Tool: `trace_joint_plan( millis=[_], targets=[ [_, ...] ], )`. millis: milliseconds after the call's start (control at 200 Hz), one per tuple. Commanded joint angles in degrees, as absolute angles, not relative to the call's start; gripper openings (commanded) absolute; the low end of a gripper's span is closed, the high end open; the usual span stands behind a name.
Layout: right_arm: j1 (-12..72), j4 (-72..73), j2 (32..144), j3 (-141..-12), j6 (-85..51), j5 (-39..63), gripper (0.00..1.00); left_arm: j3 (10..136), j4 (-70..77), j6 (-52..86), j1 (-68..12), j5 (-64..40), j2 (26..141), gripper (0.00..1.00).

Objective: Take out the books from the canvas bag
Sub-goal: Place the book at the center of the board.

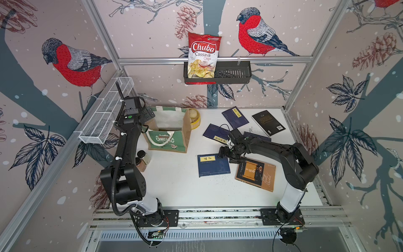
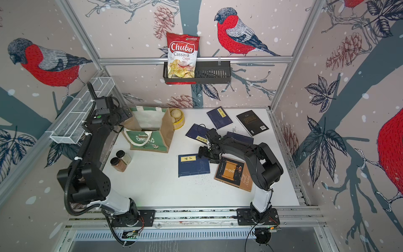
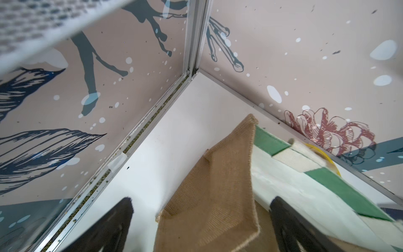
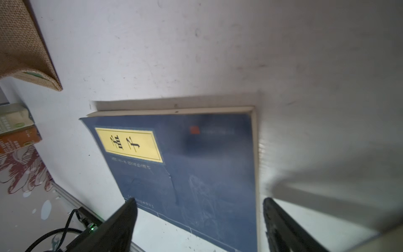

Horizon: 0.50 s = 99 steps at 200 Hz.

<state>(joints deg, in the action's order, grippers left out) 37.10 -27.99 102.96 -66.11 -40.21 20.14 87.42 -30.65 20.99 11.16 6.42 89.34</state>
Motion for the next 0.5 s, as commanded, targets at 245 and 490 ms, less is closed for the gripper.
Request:
trace_joint_plan(
  millis=[245, 490],
  targets=[
    [34.5, -33.5, 94.8, -68.8, -39.6, 9.8, 0.9, 84.9, -30.7, 21.3, 9.6, -0.6, 78.9, 0.99],
    [30.3, -27.9, 89.3, -65.1, -39.0, -3.4, 0.97, 74.6, -33.2, 22.3, -0.9, 2.8, 67.3, 0.98]
  ],
)
